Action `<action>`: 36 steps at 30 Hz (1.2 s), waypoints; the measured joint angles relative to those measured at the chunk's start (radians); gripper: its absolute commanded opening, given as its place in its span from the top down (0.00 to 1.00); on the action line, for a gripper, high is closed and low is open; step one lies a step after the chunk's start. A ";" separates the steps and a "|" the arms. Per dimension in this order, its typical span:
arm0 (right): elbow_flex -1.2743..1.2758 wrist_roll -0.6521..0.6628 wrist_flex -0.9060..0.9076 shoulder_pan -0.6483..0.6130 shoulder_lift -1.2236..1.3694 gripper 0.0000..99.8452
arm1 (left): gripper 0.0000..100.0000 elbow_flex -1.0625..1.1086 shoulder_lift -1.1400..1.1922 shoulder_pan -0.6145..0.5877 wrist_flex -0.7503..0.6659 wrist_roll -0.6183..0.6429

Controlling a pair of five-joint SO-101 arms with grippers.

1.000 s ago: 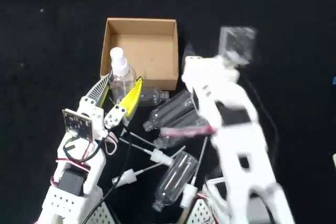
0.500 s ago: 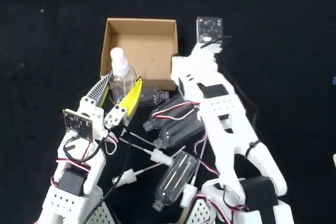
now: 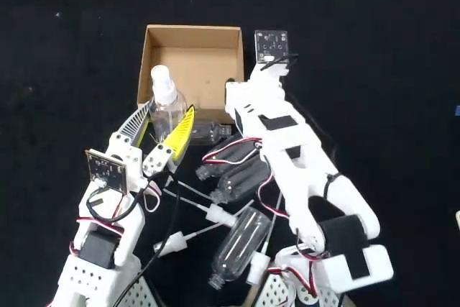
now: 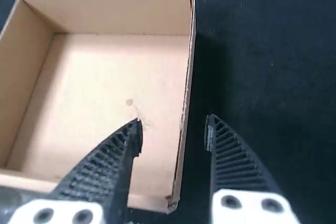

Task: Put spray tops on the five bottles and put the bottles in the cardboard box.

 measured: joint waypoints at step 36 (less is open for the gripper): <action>-0.193 0.086 0.230 0.005 0.172 0.95 | 0.87 0.000 0.000 0.000 0.006 0.000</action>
